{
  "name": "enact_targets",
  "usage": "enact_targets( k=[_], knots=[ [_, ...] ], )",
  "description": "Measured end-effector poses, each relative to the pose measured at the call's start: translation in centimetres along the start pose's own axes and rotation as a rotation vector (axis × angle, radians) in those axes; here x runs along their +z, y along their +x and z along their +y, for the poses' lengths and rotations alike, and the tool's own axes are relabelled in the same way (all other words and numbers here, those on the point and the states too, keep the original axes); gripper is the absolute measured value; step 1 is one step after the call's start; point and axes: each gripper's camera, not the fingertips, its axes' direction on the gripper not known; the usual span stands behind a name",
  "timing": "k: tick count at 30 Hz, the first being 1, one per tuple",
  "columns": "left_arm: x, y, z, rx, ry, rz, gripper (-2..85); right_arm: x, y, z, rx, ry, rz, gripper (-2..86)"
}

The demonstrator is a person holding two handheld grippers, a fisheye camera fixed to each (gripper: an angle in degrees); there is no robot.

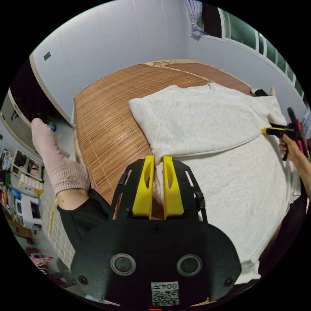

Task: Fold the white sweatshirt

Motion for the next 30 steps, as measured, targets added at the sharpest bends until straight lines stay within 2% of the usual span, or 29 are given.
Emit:
enact_targets(
  k=[3,9,13,15,16,18,25,30],
  knots=[
    [-2.8,-2.1,0.6,-0.008,0.045,0.105,3.4,-0.9,-0.1,-0.2,0.043,-0.016,0.034,7.2],
    [-5.8,-2.3,0.6,-0.046,0.173,0.006,1.7,-4.0,-3.9,0.3,-0.037,0.121,0.121,7.7],
    [-2.5,0.6,-1.2,0.065,0.046,-0.07,1.1,-1.8,-7.6,-1.5,-0.171,0.106,0.126,7.8],
    [-0.4,0.7,-0.9,0.084,-0.049,-0.068,1.0,-0.4,-8.0,-2.3,-0.191,0.067,0.175,8.4],
    [0.4,0.5,-0.1,0.086,-0.04,-0.055,0.9,0.8,-7.6,-2.5,-0.183,0.024,0.201,8.9],
    [0.1,0.7,0.7,0.098,0.009,-0.072,0.9,2.1,-6.4,-2.4,-0.168,-0.017,0.176,9.7],
    [-0.8,0.6,0.6,0.082,0.013,-0.087,0.6,-2.3,-0.7,-2.9,0.024,0.174,-0.006,10.2],
    [-1.3,0.4,0.5,0.075,0.012,-0.08,0.6,-1.8,2.8,-5.5,0.109,0.17,-0.075,11.0]
  ],
)
